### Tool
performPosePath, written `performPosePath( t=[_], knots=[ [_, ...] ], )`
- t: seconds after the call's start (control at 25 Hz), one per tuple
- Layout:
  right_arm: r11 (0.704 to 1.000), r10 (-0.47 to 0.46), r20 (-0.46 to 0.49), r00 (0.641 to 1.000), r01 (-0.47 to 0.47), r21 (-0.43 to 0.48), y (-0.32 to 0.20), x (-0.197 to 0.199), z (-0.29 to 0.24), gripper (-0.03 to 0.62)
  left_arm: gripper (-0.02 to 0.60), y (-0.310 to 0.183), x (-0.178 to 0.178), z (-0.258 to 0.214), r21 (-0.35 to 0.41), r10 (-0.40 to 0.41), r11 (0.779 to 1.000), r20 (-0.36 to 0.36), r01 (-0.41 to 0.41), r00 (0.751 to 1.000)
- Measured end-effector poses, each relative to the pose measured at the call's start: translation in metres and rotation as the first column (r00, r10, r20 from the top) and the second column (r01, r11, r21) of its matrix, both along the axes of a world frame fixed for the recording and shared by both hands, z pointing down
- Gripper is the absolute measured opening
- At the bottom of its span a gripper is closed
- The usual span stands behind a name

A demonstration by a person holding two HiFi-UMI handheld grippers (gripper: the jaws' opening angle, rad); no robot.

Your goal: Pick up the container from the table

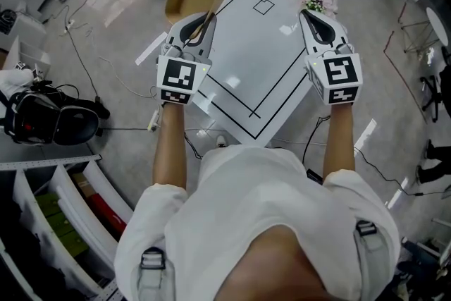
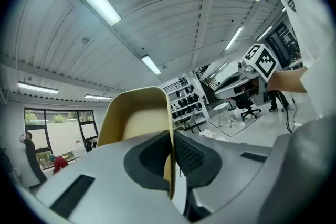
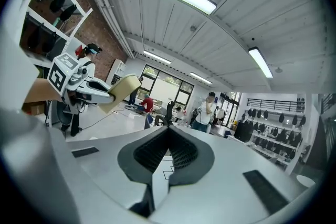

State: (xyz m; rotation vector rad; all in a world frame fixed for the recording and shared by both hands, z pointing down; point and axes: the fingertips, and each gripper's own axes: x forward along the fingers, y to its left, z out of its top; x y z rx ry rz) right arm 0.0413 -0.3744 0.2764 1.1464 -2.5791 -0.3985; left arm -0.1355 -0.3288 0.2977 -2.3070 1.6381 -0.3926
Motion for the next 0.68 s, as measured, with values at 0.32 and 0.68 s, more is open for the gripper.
performPosePath(
  t=[0.32,0.68],
  knots=[
    [1.0,-0.001,-0.002,1.0,0.001,-0.015,-0.0024,-0.0001,0.0086,0.014,0.025,-0.0014,0.001,0.0032,-0.004,0.004,1.0,0.014,-0.004,1.0],
    [1.0,0.0,-0.006,1.0,0.0,-0.012,-0.0028,-0.0018,0.0094,0.014,0.025,-0.0001,0.001,0.0057,-0.009,0.009,1.0,0.009,-0.009,1.0]
  ],
)
